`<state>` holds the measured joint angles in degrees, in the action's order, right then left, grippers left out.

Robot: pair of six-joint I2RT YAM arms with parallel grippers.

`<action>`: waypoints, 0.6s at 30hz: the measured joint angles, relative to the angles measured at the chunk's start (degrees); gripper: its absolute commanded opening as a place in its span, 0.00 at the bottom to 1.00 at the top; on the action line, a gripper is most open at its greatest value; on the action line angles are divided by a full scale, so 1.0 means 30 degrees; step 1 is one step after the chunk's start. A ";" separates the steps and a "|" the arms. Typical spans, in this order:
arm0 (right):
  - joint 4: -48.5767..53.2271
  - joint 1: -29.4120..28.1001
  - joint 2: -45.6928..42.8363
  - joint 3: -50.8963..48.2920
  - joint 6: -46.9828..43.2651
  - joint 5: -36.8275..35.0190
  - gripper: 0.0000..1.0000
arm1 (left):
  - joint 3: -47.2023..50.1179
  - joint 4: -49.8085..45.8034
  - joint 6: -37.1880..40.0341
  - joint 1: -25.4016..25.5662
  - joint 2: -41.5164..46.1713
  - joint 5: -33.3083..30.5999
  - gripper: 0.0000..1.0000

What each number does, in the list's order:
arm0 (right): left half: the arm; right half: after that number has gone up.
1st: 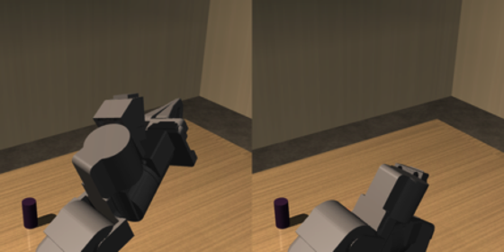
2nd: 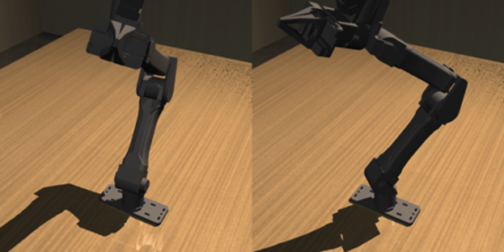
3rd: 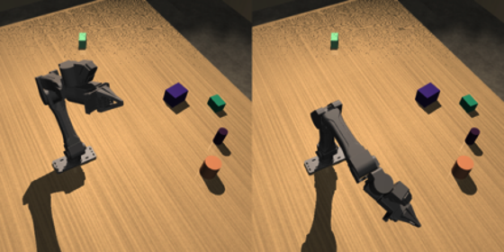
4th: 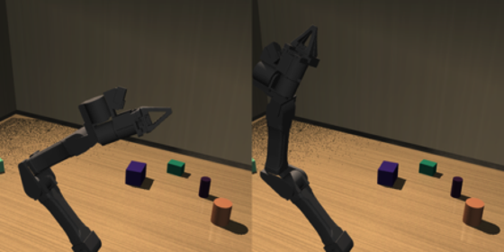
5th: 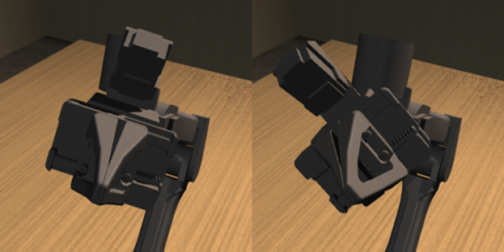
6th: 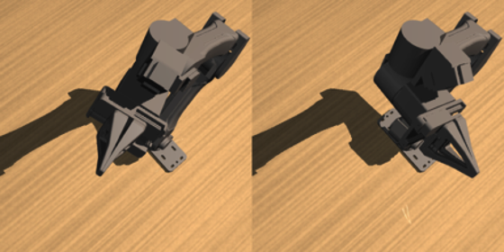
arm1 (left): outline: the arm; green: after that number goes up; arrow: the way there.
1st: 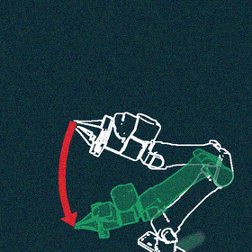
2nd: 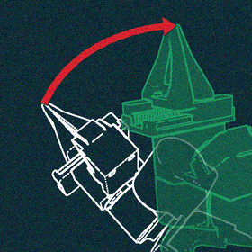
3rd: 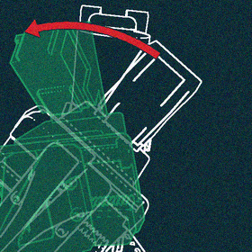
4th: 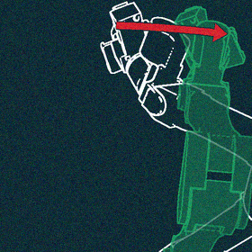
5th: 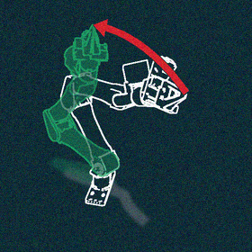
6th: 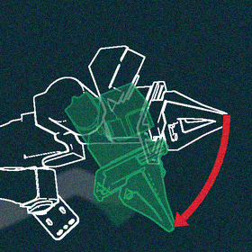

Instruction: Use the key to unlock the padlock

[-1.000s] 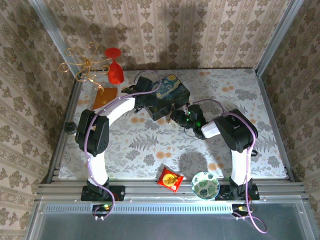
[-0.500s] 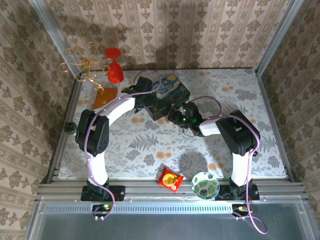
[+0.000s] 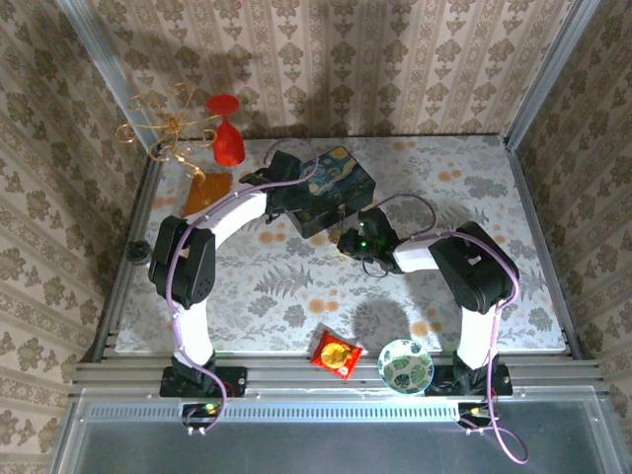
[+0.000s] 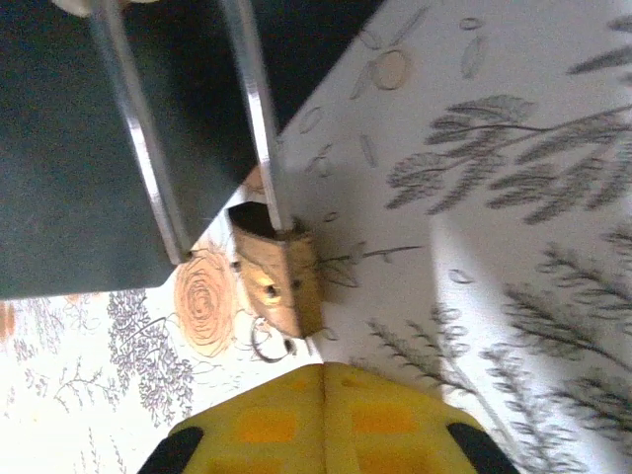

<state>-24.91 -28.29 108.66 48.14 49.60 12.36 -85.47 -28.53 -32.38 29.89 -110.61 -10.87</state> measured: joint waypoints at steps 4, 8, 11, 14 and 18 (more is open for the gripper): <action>-0.2907 0.1151 0.0138 -0.1290 0.0415 0.1581 0.04 | 0.0175 0.0073 0.0007 0.0000 0.0175 -0.0029 1.00; -0.6054 0.2178 0.1005 -0.1632 0.1035 0.3417 0.03 | 0.0554 0.0036 0.0117 0.0007 0.0546 -0.0226 1.00; -0.7060 0.2288 0.1239 -0.1617 0.1246 0.4218 0.11 | 0.0882 -0.0160 0.0364 0.0029 0.0940 -0.0466 1.00; -0.7074 0.2215 0.1231 -0.1428 0.1355 0.4364 0.27 | 0.0954 -0.0313 0.0707 0.0131 0.1297 -0.0721 1.00; -0.6419 0.2200 0.1239 -0.0874 0.1093 0.4197 0.28 | 0.0918 -0.0291 0.1253 0.0423 0.1464 -0.0903 1.00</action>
<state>-44.16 -21.69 112.38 45.52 52.88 24.95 -82.72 -29.41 -28.62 31.16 -106.21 -13.58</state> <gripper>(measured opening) 0.280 0.999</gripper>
